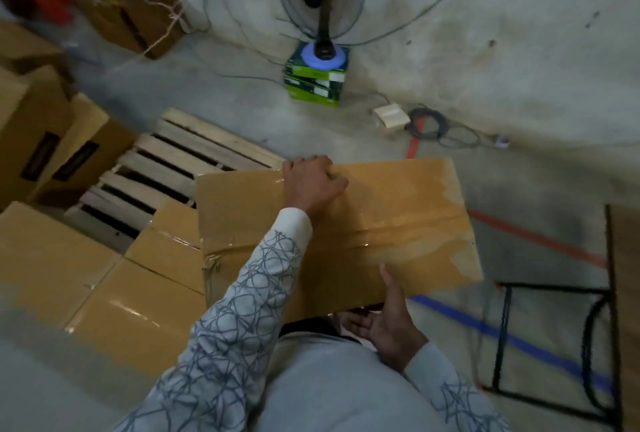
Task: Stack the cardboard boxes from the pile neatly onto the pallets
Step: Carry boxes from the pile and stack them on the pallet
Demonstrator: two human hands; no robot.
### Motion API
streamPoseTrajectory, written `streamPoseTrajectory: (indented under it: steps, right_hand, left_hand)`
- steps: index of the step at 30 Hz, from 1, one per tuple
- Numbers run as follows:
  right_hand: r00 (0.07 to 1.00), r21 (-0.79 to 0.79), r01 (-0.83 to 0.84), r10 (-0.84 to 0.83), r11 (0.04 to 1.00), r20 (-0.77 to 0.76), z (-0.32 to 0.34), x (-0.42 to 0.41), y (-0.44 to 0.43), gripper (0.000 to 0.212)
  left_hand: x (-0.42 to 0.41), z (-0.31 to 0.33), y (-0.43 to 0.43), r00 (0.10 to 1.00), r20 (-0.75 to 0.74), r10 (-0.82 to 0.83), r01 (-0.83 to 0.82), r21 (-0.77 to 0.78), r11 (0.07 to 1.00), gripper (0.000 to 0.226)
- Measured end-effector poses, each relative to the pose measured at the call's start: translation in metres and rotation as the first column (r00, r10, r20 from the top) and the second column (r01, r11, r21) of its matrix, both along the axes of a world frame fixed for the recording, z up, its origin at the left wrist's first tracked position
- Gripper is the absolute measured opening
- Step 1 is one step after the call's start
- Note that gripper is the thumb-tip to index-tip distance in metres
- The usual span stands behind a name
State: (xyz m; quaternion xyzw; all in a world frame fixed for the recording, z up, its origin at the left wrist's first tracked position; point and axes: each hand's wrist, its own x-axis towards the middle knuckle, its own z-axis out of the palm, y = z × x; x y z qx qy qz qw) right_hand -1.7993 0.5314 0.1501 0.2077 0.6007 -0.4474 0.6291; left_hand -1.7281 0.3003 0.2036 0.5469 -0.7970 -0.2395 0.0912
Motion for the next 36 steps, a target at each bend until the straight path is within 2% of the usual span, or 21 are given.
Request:
streamPoseTrajectory:
  steps: [2,6,11,18,23,27,29,31,36]
  right_hand:
    - [0.998,-0.008,-0.065,0.065,0.998,-0.021,0.003,-0.028,-0.034,0.074]
    - [0.981,-0.002,-0.195,0.195,0.981,-0.019,0.005,-0.077,-0.09,0.088]
    - [0.911,0.026,-0.413,0.413,0.91,0.002,0.007,-0.142,-0.167,0.085]
    - [0.676,0.016,-0.733,0.73,0.681,-0.104,0.015,-0.233,-0.278,0.085]
    - [0.477,-0.006,-0.876,0.864,0.482,-0.162,0.018,-0.249,-0.336,0.079]
    - [0.318,-0.037,-0.947,0.92,0.318,-0.23,0.013,-0.239,-0.383,0.062]
    - [0.251,-0.043,-0.968,0.936,0.248,-0.246,0.01,-0.227,-0.408,0.064]
    - [0.19,-0.039,-0.982,0.951,0.186,-0.244,0.006,-0.211,-0.434,0.067]
    - [0.105,-0.002,-0.994,0.962,0.108,-0.251,0.006,-0.163,-0.502,0.07]
  left_hand:
    - [-0.013,0.009,-0.032,0.998,-0.022,0.053,-0.054,-0.003,0.999,0.051]
    - [-0.028,0.018,-0.076,0.982,-0.072,0.173,-0.171,0.033,0.985,0.052]
    - [-0.047,0.011,-0.112,0.915,-0.067,0.397,-0.395,0.043,0.918,0.052]
    - [-0.09,0.023,-0.148,0.723,-0.056,0.688,-0.687,0.037,0.725,0.055]
    - [-0.09,0.028,-0.148,0.562,-0.11,0.82,-0.825,0.004,0.566,0.061]
    - [-0.074,0.021,-0.154,0.394,-0.101,0.913,-0.917,0.02,0.398,0.069]
    - [-0.065,0.023,-0.165,0.336,-0.084,0.938,-0.94,0.032,0.339,0.067]
    - [-0.053,0.027,-0.178,0.286,-0.067,0.956,-0.956,0.047,0.289,0.066]
    - [-0.011,0.029,-0.226,0.22,-0.045,0.974,-0.971,0.08,0.223,0.067]
